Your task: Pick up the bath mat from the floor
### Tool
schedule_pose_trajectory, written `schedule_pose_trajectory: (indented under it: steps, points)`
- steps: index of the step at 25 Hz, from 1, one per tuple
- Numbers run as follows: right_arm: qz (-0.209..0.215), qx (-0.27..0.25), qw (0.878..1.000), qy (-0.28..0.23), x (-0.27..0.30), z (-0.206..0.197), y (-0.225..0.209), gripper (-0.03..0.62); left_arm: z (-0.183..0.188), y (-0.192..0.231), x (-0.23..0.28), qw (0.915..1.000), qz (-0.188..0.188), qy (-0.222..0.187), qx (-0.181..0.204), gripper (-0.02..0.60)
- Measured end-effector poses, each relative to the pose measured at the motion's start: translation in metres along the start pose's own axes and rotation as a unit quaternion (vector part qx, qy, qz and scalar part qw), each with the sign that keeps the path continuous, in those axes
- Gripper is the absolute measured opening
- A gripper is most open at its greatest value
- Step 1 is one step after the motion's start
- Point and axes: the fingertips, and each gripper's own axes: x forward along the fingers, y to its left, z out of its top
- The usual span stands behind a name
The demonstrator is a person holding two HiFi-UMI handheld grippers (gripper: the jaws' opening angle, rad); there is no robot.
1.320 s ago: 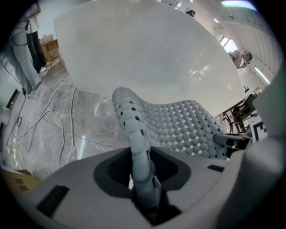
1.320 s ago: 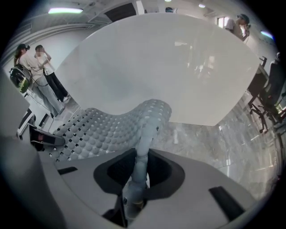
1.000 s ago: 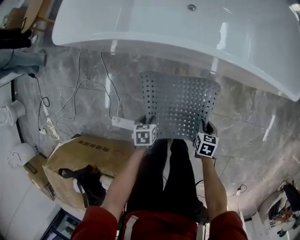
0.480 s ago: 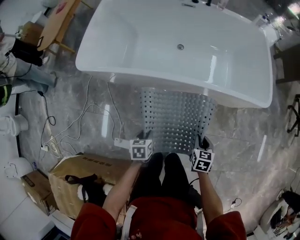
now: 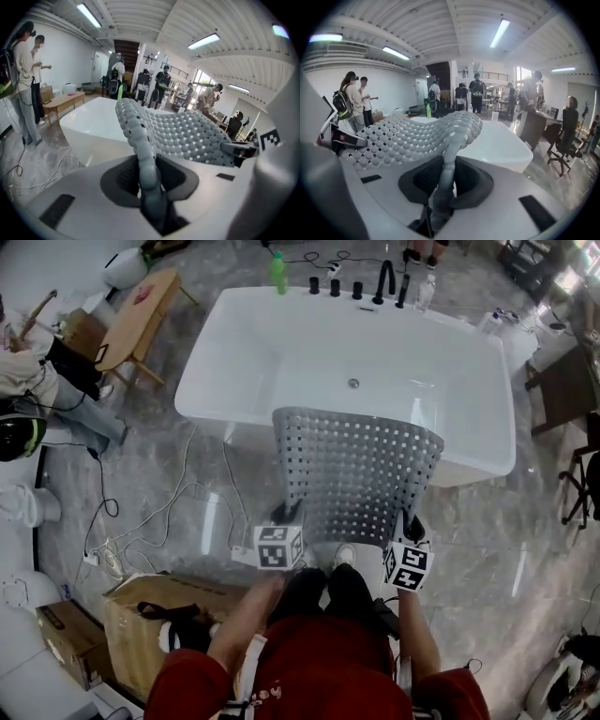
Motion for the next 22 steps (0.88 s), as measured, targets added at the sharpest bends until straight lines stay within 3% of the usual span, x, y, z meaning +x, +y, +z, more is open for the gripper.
schedule_pose_trajectory:
  steps: [5,11,22]
  points:
    - [-0.014,-0.020,0.996,-0.082,-0.028,0.073,-0.009,0.074,0.065,-0.020,-0.033,0.9962,-0.004,-0.083,0.025,0.097]
    - [-0.037,-0.015,0.985,-0.166,-0.058,0.142,-0.015,0.074,0.138,-0.036,-0.066,0.9832,-0.008,-0.172,0.059,0.095]
    - [-0.084,-0.054,0.949,-0.298,-0.114,0.255,-0.024,0.074,0.242,-0.065,-0.129,0.9463,-0.024,-0.308,0.094,0.095]
